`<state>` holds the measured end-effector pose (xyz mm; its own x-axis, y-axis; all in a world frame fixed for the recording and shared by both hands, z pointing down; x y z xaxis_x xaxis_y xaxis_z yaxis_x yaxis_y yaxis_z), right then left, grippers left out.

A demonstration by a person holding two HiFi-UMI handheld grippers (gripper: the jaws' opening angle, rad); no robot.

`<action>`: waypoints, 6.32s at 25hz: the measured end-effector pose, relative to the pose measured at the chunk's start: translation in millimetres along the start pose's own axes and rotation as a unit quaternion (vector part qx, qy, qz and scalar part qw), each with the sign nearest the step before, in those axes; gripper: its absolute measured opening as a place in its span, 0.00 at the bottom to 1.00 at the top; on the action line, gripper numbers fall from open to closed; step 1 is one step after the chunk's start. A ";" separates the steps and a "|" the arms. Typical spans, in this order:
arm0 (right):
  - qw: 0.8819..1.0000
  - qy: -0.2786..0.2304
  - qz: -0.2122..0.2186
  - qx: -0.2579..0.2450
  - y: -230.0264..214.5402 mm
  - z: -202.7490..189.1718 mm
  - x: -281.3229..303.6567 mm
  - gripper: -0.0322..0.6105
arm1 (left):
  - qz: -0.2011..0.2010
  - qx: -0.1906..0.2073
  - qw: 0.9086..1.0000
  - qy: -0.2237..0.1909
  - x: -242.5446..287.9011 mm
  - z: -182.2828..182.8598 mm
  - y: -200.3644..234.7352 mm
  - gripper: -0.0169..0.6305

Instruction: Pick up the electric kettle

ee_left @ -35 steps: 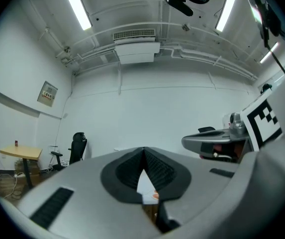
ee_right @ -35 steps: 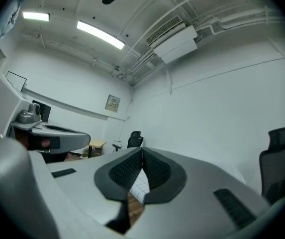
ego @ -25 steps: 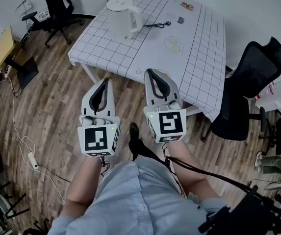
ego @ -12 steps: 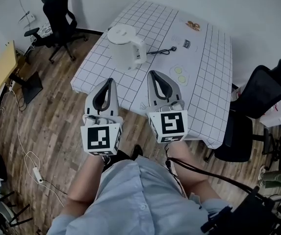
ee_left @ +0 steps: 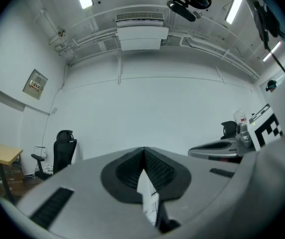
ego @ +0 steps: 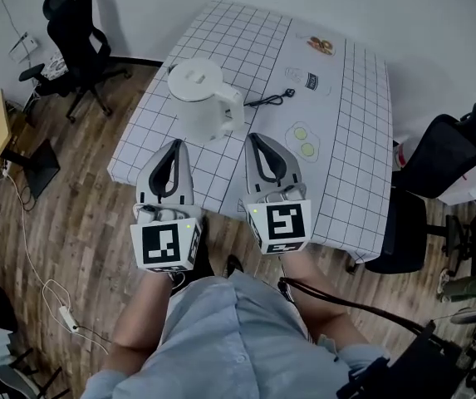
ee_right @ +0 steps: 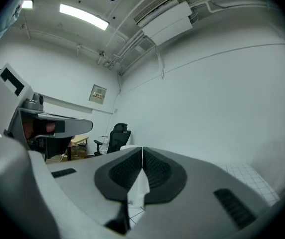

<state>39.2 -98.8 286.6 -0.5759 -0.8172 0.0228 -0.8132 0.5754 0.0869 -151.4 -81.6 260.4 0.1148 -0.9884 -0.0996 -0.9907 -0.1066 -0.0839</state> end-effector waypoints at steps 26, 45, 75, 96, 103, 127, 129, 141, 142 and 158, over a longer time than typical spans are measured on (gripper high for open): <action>0.977 0.126 -0.158 0.068 4.6 -112.3 95.0 0.41 | -0.070 -0.021 0.991 0.108 96.7 -106.7 69.4 0.02; 0.952 0.138 -0.266 0.058 -43.7 -130.8 151.5 0.42 | -0.108 -0.023 0.985 0.131 167.0 -136.2 94.5 0.02; 0.938 0.048 -0.317 0.128 -66.8 -125.8 164.9 0.08 | -0.072 -0.015 0.989 0.128 167.2 -120.3 125.8 0.02; 0.936 -0.052 -0.333 0.103 -129.4 -25.8 153.2 0.08 | -0.081 -0.040 0.993 0.078 182.5 -85.8 115.1 0.02; 0.928 -0.049 -0.354 0.102 -133.6 -29.7 125.9 0.08 | -0.093 -0.043 0.992 0.076 180.2 -86.5 106.6 0.02; 0.887 -0.018 -0.442 0.131 -148.5 -87.8 6.7 0.09 | -0.187 -0.022 0.978 0.093 171.4 -86.0 21.9 0.02; 0.885 -0.015 -0.445 0.133 -151.7 -93.9 3.9 0.09 | -0.191 -0.018 0.977 0.097 175.6 -85.4 17.4 0.02; 0.885 0.003 -0.445 0.136 -142.3 -149.5 -10.0 0.09 | -0.206 0.008 0.972 0.109 167.6 -93.9 6.4 0.02; 0.885 0.004 -0.445 0.136 -141.9 -153.3 -10.4 0.10 | -0.206 0.009 0.972 0.110 168.0 -95.0 6.6 0.02; 0.901 -0.011 -0.421 0.100 -124.9 -171.0 -13.4 0.11 | -0.218 0.019 0.970 0.109 155.5 -94.8 7.9 0.02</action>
<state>162.8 -165.1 445.8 0.2535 -0.9672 0.0122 -0.9603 -0.2532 -0.1171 -148.3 -246.4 338.3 0.4997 -0.8503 0.1651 -0.8480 -0.5191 -0.1071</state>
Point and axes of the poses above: the fingertips, and each gripper's own axes: x forward along the fingers, y to its left, z out of its top, the point moved 10 cm from there along -x, backward along the fingers, and after that the axes turned 13 degrees about z, right-handed, at the moved point
